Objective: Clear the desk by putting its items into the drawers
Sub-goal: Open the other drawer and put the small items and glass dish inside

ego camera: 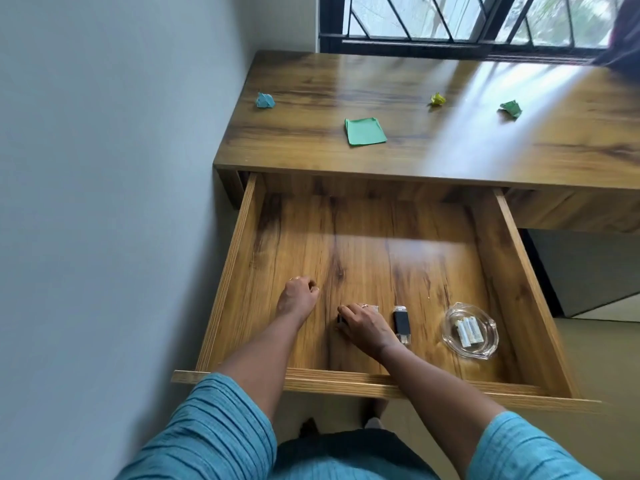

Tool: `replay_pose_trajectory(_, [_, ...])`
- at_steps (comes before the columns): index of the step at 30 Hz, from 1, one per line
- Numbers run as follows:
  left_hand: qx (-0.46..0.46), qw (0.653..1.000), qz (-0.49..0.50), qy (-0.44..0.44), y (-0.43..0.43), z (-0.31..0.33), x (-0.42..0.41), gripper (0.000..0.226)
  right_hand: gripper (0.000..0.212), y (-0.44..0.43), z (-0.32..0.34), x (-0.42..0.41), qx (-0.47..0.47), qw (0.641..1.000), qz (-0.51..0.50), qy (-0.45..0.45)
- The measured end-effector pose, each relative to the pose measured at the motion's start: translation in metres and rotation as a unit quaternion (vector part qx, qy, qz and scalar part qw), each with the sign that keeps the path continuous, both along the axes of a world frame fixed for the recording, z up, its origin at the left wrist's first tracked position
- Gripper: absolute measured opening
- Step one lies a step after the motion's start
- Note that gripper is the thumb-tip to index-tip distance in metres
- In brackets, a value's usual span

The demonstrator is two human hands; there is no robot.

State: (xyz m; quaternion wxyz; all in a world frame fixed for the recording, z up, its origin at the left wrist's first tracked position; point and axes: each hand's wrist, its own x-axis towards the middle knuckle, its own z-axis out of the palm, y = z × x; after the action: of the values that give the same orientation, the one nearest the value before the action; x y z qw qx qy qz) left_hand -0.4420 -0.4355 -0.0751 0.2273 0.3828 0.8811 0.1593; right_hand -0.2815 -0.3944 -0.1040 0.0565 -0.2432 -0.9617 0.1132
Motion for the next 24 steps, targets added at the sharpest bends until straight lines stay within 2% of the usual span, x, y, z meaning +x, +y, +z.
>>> replay_pose_trajectory(5, [-0.002,1.000,0.002,-0.008,0.004,0.003,-0.008,0.026,0.034,0.006,0.005,-0.001,-0.028,0.999,-0.011,-0.012])
replay_pose_trajectory(10, [0.048,0.998,0.045,-0.009,0.040,0.024,-0.027,0.028,0.027,0.056,0.033,-0.013,0.043,0.995,-0.050,0.074])
replay_pose_trajectory(16, [0.170,0.984,0.061,0.004,0.119,0.064,-0.057,0.027,0.016,0.161,0.089,-0.054,0.087,0.975,-0.137,0.154])
replay_pose_trajectory(20, [0.227,0.972,0.066,-0.008,0.180,0.090,-0.073,0.031,0.030,0.227,0.117,-0.086,0.021,0.961,-0.235,0.142])
replay_pose_trajectory(24, [0.218,0.973,0.077,-0.023,0.251,0.106,-0.091,0.036,0.039,0.292,0.126,-0.118,-0.050,0.942,-0.289,0.162])
